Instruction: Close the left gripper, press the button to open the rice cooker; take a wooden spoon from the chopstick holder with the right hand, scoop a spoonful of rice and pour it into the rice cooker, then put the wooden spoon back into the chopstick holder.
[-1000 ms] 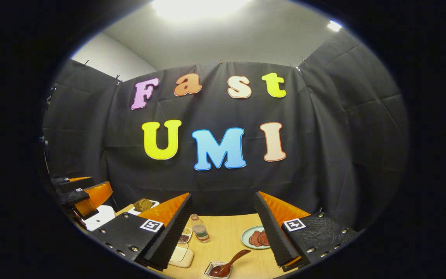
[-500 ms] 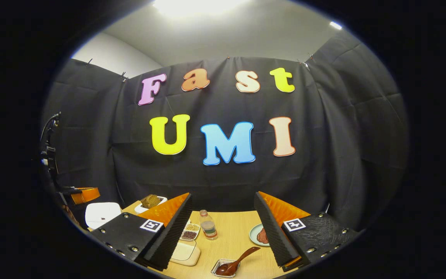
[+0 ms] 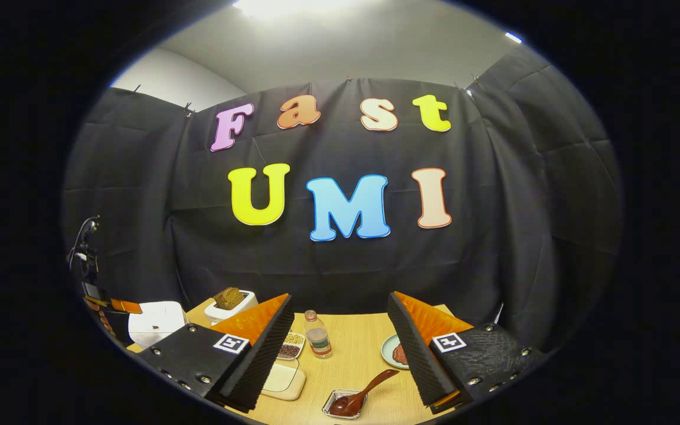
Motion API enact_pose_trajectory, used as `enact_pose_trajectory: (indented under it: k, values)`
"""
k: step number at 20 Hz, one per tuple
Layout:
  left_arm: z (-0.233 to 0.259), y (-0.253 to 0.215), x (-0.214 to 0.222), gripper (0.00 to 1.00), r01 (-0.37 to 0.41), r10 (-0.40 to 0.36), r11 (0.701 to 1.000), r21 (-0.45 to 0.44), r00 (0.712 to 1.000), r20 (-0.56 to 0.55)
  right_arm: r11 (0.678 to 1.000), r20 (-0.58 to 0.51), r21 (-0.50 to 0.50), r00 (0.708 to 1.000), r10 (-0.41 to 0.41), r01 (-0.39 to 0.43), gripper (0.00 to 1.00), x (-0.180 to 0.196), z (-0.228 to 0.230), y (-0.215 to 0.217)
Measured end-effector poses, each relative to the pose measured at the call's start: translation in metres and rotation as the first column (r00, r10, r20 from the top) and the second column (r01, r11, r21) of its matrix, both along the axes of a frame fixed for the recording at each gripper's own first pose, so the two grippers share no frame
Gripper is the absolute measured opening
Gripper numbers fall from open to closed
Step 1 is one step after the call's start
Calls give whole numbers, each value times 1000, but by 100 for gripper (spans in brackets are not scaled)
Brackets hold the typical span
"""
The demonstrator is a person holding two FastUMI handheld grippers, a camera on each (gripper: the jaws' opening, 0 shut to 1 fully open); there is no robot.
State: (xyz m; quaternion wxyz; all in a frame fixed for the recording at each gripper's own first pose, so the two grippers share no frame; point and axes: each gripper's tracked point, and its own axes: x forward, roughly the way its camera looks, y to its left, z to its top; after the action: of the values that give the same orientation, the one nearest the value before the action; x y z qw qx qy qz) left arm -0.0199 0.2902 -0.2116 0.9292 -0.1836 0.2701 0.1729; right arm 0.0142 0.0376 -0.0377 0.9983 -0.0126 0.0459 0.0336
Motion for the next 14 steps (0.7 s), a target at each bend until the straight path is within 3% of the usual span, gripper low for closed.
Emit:
enact_pose_trajectory:
  k: [6,10,14]
  values:
    - [-41,26,6,9,-27,23,999,-43,996,-85,1000,-11,-5,1000,-6,6,97,0,-6,1]
    - [-61,31,12,8,-20,20,1000,1,991,-133,1000,-17,-10,1000,-15,15,97,2,-7,-1]
    - [-80,31,12,9,-30,28,999,-11,987,-155,1000,-18,-2,1000,-19,19,97,2,-6,-4]
